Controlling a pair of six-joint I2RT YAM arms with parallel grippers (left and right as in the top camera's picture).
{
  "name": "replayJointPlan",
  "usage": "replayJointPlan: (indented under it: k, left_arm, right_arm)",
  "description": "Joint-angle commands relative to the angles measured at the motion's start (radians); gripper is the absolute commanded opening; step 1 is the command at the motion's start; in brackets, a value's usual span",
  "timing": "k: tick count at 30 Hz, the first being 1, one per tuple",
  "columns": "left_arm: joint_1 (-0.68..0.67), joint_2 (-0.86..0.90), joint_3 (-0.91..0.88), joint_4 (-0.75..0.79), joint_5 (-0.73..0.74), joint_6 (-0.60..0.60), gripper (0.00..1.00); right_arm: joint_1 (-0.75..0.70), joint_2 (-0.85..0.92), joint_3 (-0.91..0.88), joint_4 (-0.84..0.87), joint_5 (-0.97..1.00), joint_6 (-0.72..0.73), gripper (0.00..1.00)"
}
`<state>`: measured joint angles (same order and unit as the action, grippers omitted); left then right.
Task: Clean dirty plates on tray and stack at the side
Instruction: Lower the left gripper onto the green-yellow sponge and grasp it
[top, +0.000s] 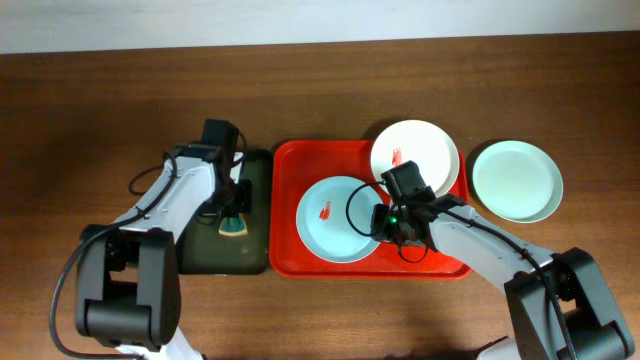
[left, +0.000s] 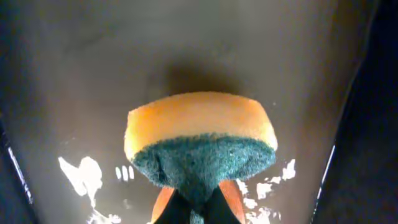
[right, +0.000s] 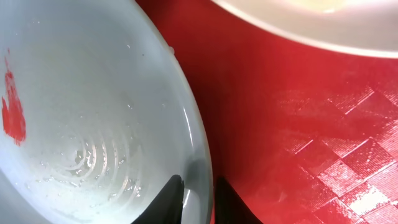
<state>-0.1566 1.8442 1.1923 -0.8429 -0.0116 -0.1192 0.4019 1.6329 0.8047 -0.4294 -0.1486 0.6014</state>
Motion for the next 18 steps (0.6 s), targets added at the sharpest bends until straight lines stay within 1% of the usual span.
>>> replayJointPlan:
  k: [1,2,4,6,8,10,12,14,18]
  left_arm:
    - [0.000,-0.005,0.026,-0.021,0.015,0.013,0.31]
    - [0.000,-0.008,0.056,-0.053,0.015,0.013,0.33]
    - [0.000,-0.012,0.108,-0.108,0.015,0.012,0.31]
    - [0.000,-0.012,0.112,-0.121,0.015,0.012,0.31]
    - [0.000,-0.012,0.102,-0.127,0.014,0.013,0.26]
    - [0.000,-0.011,0.085,-0.113,0.011,0.013,0.21]
    - [0.000,-0.011,0.049,-0.077,0.011,0.013,0.20]
    - [0.000,-0.011,0.020,-0.045,0.011,0.013,0.21]
    - [0.000,-0.011,-0.033,0.030,0.004,0.013,0.25]
  right_arm:
    - [0.005,0.005,-0.003,0.000,0.002,-0.003,0.25]
    - [0.005,0.005,-0.003,-0.001,0.002,-0.003,0.27]
    - [0.005,0.005,-0.003,-0.001,0.002,-0.003,0.27]
    - [0.005,0.005,-0.003,-0.001,0.002,-0.003,0.27]
    - [0.005,0.005,-0.003,-0.001,0.002,-0.003,0.27]
    - [0.005,0.005,-0.003,-0.001,0.002,-0.003,0.27]
    - [0.005,0.005,-0.003,-0.001,0.002,-0.003,0.27]
    - [0.005,0.005,-0.003,-0.001,0.002,-0.003,0.27]
    - [0.005,0.005,-0.003,-0.001,0.002,-0.003,0.28]
